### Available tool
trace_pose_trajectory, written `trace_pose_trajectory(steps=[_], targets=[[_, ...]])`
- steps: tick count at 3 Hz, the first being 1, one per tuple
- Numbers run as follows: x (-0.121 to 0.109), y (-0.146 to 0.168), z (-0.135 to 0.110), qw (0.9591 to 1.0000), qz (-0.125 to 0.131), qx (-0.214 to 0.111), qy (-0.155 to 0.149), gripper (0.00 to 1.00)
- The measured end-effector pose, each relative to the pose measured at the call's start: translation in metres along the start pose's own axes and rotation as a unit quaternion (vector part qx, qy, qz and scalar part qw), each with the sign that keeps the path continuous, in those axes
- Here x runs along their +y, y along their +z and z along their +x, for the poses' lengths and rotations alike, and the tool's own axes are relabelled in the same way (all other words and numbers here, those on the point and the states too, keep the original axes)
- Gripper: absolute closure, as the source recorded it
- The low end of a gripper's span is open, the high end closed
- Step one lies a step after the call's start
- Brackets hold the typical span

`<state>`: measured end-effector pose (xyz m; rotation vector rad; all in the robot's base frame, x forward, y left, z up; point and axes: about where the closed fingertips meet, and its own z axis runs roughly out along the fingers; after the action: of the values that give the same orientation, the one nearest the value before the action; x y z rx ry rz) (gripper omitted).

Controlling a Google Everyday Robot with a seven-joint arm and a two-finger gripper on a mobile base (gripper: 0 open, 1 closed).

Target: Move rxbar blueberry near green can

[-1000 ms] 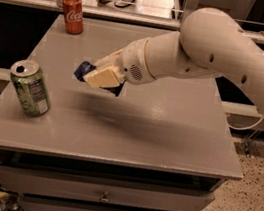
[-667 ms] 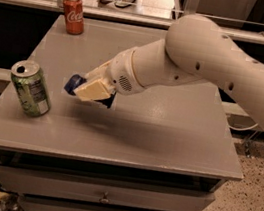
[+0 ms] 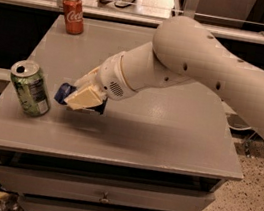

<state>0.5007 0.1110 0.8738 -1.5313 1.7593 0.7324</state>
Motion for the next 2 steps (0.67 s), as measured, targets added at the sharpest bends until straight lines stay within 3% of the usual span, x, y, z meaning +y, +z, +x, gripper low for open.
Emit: trace_pose_trajectory(steps=[2], targets=[[0.0032,0.0005,-0.0032,1.0000,-0.001,0.001,-0.004,0.28]])
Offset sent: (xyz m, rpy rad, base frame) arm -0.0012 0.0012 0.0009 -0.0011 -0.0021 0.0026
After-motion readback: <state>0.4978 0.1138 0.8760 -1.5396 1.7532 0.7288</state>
